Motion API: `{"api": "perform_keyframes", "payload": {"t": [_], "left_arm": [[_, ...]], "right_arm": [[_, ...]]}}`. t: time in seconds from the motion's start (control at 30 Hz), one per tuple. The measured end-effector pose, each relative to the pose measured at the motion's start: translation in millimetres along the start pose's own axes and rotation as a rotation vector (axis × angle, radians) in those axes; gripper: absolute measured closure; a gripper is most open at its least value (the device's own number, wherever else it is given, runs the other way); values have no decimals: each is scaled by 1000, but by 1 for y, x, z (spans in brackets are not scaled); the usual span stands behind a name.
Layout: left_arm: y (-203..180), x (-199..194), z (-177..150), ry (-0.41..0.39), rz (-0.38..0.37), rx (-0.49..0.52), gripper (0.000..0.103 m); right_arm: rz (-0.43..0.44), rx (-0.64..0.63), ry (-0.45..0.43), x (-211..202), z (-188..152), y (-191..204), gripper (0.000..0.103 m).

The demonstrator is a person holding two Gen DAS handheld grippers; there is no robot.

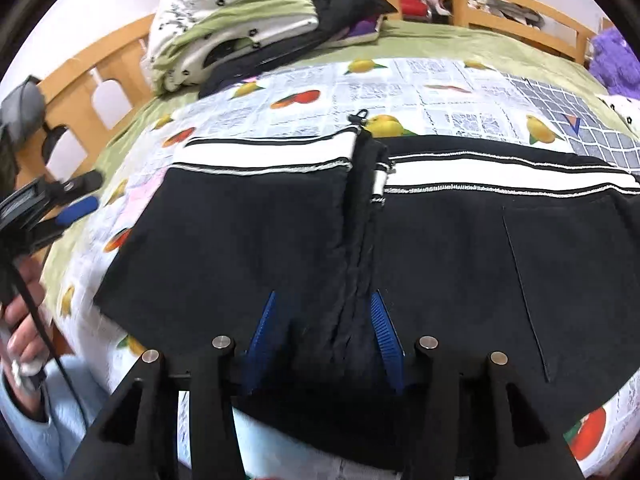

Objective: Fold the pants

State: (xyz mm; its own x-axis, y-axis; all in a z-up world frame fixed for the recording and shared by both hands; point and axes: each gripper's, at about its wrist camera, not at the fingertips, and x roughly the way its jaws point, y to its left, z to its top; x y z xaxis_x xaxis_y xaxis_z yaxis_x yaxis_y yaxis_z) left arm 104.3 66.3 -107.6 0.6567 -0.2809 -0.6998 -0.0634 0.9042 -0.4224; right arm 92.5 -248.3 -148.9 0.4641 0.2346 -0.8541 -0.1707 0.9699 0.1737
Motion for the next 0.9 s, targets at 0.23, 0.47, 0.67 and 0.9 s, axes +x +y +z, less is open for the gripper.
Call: {"api": "perform_keyframes", "payload": {"t": [0.23,0.47,0.67,0.9], "left_arm": [[-3,-2,-1,-4,4,19,43],[6,3,1,21,14,-16,44],[9,5,1,26,18,-24,44],[-4,8,-4,27,37,37,44]], "right_arm": [[-75,-57,-17,8,-6,8,92],[-8,123,63,11,-7,-36,81],[55,168,15,13,8,-36,49],[-52,60,23,40,16,-2,83]]}}
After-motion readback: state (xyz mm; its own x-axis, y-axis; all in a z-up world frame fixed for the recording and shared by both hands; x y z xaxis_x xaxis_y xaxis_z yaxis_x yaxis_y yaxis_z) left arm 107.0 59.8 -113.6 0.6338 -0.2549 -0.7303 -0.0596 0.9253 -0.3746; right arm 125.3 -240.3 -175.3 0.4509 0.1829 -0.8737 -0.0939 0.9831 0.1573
